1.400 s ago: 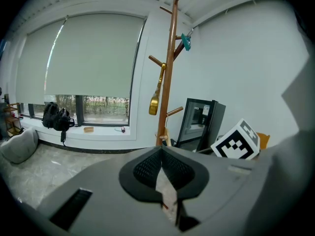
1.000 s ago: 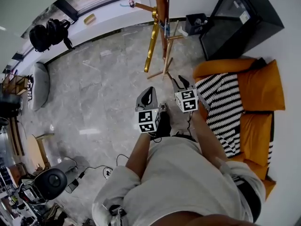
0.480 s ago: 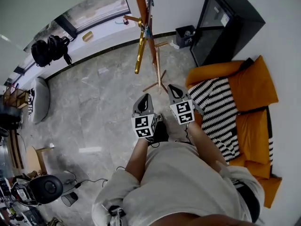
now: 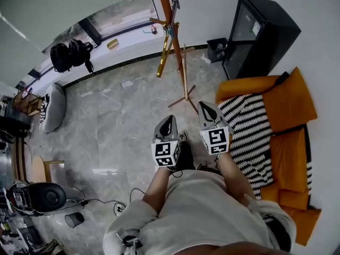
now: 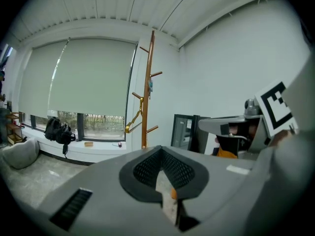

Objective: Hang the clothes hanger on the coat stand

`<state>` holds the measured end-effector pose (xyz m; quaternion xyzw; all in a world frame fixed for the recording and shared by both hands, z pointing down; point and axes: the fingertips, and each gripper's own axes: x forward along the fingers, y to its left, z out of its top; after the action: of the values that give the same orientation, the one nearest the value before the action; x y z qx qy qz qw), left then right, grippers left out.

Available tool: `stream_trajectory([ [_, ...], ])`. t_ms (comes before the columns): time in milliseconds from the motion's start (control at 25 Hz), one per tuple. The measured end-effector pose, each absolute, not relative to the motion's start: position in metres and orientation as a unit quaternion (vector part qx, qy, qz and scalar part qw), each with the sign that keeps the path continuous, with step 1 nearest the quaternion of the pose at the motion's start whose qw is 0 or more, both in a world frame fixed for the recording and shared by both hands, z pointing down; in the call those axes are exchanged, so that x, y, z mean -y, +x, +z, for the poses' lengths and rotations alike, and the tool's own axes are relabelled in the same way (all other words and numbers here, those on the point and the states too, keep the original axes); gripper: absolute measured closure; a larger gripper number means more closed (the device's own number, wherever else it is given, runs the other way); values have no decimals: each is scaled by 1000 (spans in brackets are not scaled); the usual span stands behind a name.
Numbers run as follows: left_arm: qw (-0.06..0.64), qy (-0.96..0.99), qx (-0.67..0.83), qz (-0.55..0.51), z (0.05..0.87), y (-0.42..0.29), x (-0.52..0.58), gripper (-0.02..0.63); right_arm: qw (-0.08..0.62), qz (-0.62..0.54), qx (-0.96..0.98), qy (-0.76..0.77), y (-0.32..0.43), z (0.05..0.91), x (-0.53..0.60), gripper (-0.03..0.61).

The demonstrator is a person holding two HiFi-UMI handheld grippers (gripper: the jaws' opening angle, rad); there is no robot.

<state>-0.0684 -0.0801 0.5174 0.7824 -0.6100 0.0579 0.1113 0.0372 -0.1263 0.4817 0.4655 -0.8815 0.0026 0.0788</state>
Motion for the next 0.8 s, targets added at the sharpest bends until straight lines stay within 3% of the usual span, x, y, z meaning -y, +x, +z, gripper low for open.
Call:
stream_trajectory([
  [320, 131, 777, 609, 87, 528, -59, 23, 604, 63, 14, 885, 461, 66, 476, 68, 574],
  [800, 89, 787, 607, 60, 481, -69, -1, 604, 45, -16, 876, 480, 69, 448, 31, 574],
])
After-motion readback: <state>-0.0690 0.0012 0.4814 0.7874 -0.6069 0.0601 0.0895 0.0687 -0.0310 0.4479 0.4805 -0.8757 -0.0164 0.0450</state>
